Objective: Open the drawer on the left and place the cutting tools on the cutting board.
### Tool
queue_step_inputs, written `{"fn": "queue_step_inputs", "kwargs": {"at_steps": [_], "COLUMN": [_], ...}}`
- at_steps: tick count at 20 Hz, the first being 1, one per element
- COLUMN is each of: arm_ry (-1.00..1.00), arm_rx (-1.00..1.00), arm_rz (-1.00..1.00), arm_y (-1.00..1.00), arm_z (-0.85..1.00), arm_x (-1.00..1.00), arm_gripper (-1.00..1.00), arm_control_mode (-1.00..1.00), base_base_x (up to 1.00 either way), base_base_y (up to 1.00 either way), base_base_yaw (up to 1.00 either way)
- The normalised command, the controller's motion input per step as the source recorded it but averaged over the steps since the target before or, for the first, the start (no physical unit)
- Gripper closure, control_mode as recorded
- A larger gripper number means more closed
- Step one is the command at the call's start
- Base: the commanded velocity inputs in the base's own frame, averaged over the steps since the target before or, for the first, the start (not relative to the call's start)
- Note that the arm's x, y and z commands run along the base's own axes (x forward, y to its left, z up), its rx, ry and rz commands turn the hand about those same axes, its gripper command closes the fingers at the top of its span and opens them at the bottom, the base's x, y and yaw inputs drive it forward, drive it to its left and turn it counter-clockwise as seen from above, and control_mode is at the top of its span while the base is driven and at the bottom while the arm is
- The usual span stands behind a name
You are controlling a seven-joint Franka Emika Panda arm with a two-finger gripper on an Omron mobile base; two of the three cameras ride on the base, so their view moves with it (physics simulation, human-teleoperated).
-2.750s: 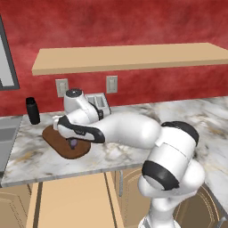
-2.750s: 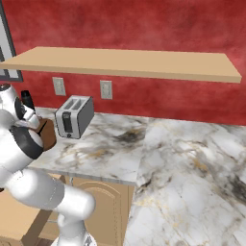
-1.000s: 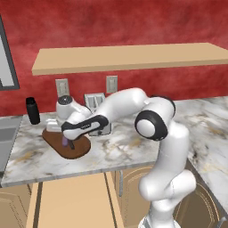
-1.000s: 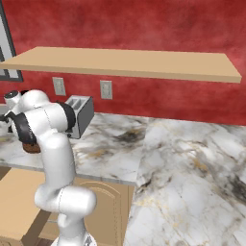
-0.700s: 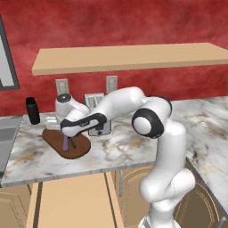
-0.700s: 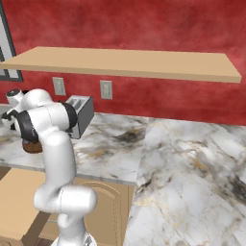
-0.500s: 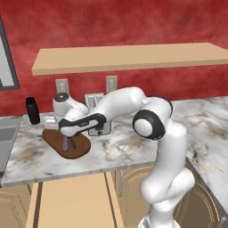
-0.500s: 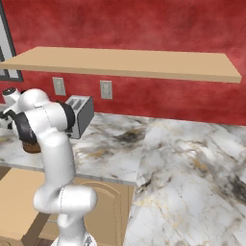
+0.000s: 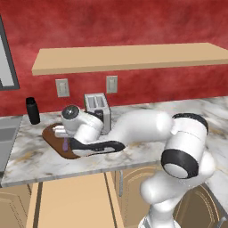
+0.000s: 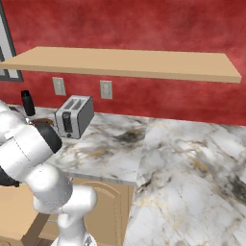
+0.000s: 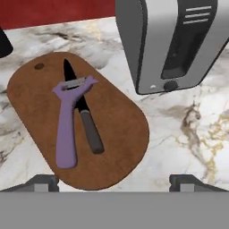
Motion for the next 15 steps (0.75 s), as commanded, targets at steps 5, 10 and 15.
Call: {"fn": "queue_step_inputs", "kwargs": {"at_steps": [5, 10, 15], "arm_ry": [-0.02, 0.00, 0.00], "arm_rx": [0.10, 0.12, 0.11], "arm_rz": [-0.08, -0.10, -0.12], "arm_y": [-1.00, -1.00, -1.00], "arm_z": [0.19, 0.45, 0.72], "arm_x": [-1.00, -1.00, -1.00], "arm_gripper": [-1.00, -1.00, -1.00], "arm_control_mode": [-1.00, -1.00, -1.00], "base_base_x": [0.00, 0.00, 0.00], "base_base_y": [0.00, 0.00, 0.00], "base_base_yaw": [0.00, 0.00, 0.00]}}
